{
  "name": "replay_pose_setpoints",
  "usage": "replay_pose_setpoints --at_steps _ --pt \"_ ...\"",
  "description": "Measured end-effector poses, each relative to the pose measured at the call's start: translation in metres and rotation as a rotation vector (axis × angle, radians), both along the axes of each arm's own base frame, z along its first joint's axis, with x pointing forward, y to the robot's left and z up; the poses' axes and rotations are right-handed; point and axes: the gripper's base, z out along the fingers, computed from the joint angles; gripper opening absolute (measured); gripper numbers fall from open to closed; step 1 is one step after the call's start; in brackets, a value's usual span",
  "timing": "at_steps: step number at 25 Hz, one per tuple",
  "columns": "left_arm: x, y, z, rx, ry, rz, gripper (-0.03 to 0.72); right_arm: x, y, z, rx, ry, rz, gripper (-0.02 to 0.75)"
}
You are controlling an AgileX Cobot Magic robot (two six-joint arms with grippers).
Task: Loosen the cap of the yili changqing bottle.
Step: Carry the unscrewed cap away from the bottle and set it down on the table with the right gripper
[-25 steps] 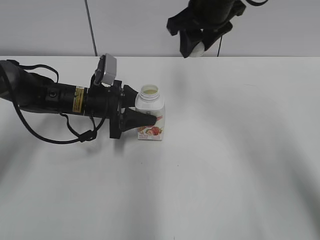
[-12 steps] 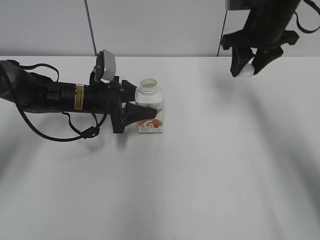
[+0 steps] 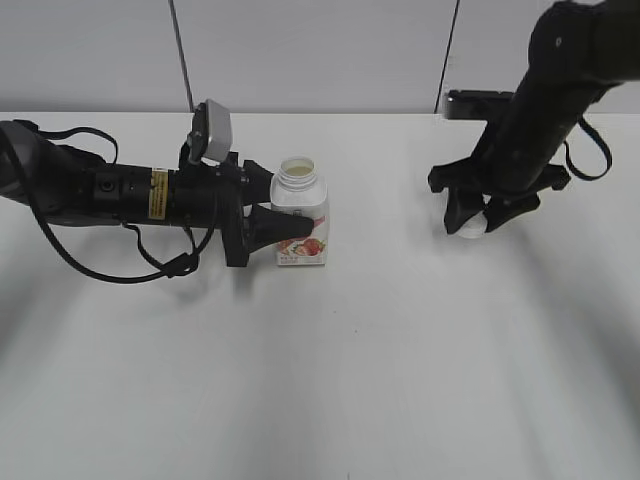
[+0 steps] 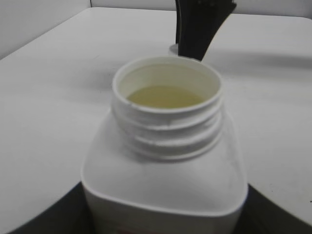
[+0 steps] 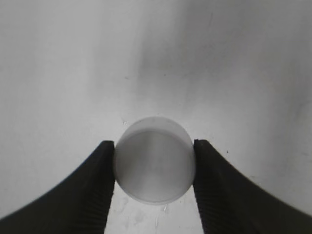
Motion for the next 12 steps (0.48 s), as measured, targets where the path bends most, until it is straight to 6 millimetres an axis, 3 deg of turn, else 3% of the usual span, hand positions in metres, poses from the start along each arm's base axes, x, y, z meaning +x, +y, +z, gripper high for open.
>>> replay_pose_setpoints --at_steps 5,12 --pt "0.0 0.0 0.0 0.0 0.0 0.0 0.396 -0.013 -0.004 -0.027 -0.005 -0.011 -0.027 0.389" --pt "0.0 0.0 0.0 0.003 -0.001 -0.004 0.396 -0.015 -0.005 -0.031 -0.003 -0.015 -0.033 0.389"
